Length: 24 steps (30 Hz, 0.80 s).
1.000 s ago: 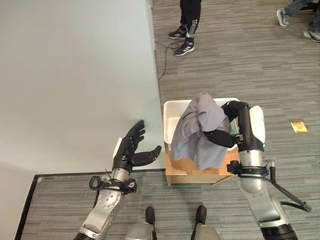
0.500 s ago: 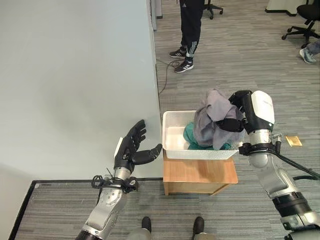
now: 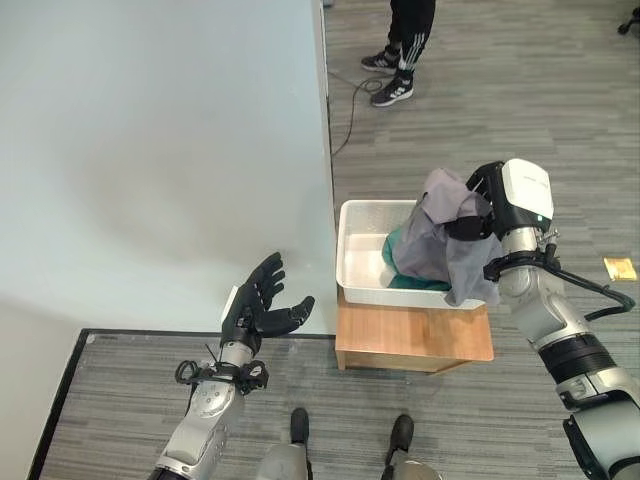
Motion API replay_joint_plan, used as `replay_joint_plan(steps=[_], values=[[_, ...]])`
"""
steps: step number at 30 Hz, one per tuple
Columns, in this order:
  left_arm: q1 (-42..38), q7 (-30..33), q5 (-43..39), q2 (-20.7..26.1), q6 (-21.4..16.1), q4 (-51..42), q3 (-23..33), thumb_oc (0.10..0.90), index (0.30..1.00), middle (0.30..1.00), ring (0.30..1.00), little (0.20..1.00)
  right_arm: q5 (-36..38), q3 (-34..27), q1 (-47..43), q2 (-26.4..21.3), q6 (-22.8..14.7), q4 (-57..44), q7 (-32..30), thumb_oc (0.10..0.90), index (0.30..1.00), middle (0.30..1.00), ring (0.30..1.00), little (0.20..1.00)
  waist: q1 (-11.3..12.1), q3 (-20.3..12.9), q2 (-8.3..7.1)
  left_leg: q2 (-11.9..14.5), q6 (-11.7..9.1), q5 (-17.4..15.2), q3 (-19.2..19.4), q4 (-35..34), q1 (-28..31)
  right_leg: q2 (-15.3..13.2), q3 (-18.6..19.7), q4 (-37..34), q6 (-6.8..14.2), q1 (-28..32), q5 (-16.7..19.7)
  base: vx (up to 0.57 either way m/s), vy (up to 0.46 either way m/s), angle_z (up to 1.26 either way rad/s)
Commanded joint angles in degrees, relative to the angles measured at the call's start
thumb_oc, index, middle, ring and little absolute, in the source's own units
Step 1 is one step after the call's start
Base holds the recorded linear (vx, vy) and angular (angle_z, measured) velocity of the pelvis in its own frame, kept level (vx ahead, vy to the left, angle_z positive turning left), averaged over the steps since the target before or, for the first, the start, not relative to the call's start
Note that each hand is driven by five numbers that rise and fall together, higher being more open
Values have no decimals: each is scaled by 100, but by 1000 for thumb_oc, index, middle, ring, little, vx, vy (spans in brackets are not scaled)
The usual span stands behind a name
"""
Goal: Pick up bed clothes into laundry basket.
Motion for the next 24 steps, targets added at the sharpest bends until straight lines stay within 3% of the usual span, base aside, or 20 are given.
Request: replay_joint_plan(steps=[1, 7, 8, 9, 17, 24], values=[[-493, -164, -56, 111, -646, -509, 16, 800, 900, 900, 900, 900, -232, -160, -1407, -635, -222, -310, -649, 400, 300, 300, 300, 300, 128, 152, -43, 284, -207, 37, -14, 4, -270, -471, -525, 30, 634, 714, -845, -10, 8, 22], [-491, -182, -174, 14, -686, -451, 31, 800, 900, 900, 900, 900, -388, -178, -882, -390, -237, -342, -550, 400, 300, 300, 300, 300, 281, 373, -53, 202, -199, 118, -210, 4, -639, -559, -683, 30, 657, 525, -774, -17, 5, 20], [-486, -176, -179, 16, -685, -441, 1, 800, 900, 900, 900, 900, -431, -208, -793, -321, -214, -336, -550, 546, 519, 519, 519, 519, 317, 401, -74, 194, -201, 138, -250, 4, -724, -563, -705, 30, 654, 467, -762, -24, -25, 22], [-483, -190, -200, -4, -674, -437, -19, 800, 900, 900, 900, 900, -452, -304, -599, -195, -193, -313, -546, 800, 900, 900, 900, 900, 346, 421, -82, 192, -207, 152, -282, 4, -800, -567, -745, 30, 650, 416, -755, -17, -17, 22], [-665, -120, -191, -9, -661, -364, -45, 800, 900, 900, 900, 900, -317, -354, -542, -82, -111, -6, -669, 800, 900, 900, 900, 900, 466, 588, -153, 162, -224, 210, -388, 4, -1083, -598, -832, 30, 658, 274, -734, -24, -11, 13], [-717, -80, -155, -3, -595, -438, 58, 800, 900, 900, 900, 900, -480, -656, -53, 95, -175, -824, -610, 800, 900, 900, 900, 900, 378, 417, -154, 117, -177, 80, -347, 4, -768, -639, -795, 30, 676, 538, -783, 4, 1, 0]])
